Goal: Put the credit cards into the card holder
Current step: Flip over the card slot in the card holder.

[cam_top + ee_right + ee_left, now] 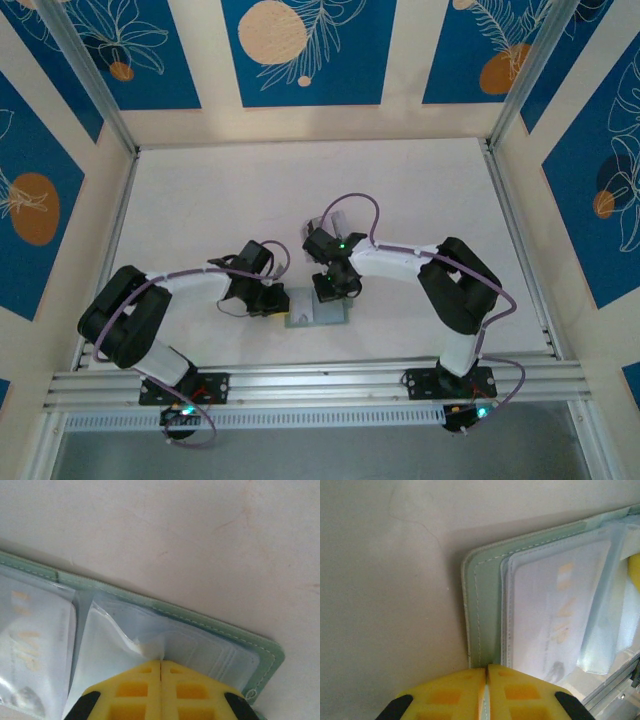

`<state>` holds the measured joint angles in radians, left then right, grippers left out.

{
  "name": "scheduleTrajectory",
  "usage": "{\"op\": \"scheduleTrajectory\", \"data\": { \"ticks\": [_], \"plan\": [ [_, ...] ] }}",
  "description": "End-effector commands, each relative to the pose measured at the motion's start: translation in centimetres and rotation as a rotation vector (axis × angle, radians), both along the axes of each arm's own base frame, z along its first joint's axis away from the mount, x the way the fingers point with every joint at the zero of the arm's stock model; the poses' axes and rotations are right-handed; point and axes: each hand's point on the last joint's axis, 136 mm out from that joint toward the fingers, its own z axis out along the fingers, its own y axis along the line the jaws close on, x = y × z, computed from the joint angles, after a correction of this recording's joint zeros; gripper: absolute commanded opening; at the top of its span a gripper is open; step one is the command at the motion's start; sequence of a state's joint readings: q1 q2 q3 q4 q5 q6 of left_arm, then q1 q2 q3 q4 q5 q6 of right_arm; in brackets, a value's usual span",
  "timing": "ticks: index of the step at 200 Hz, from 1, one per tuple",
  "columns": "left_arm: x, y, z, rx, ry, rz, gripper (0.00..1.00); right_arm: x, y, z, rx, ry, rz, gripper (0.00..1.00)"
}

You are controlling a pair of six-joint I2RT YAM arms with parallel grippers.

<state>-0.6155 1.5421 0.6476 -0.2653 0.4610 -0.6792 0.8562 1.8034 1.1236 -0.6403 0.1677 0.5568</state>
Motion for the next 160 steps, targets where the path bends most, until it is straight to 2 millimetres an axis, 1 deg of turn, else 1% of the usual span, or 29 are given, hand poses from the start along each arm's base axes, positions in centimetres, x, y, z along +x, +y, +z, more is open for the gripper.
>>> {"op": "scheduleTrajectory", "data": {
  "ticks": [1, 30, 60, 95, 134, 140, 145, 160],
  "plan": [
    [-2.0, 1.2, -3.7, 0.086, 0.050, -0.019, 0.12, -1.3, -0.6, -0.7, -0.006, 0.053, 0.003, 0.00],
    [-2.1, 1.2, -3.8, 0.079, 0.052, -0.017, 0.12, -1.7, 1.7, 0.7, 0.133, 0.104, 0.024, 0.00],
    [-2.1, 1.0, -3.8, 0.071, 0.051, -0.016, 0.12, -2.1, 4.0, 1.2, 0.235, 0.158, 0.023, 0.00],
    [-2.2, 0.9, -3.9, 0.067, 0.053, -0.018, 0.12, -1.7, 5.3, 2.0, 0.265, 0.154, 0.020, 0.00],
    [-2.0, 0.5, -3.7, 0.048, 0.053, -0.010, 0.12, -1.5, 8.0, 2.2, 0.304, 0.181, 0.034, 0.00],
    [-2.0, 0.5, -3.6, 0.045, 0.051, -0.007, 0.12, -1.4, 8.3, 2.3, 0.308, 0.181, 0.033, 0.04],
    [-2.1, 0.5, -3.6, 0.046, 0.052, -0.007, 0.12, -1.3, 8.5, 2.4, 0.309, 0.178, 0.032, 0.10],
    [-2.1, 0.5, -3.5, 0.043, 0.051, -0.002, 0.12, -1.0, 8.2, 2.4, 0.291, 0.166, 0.006, 0.23]
  ]
}}
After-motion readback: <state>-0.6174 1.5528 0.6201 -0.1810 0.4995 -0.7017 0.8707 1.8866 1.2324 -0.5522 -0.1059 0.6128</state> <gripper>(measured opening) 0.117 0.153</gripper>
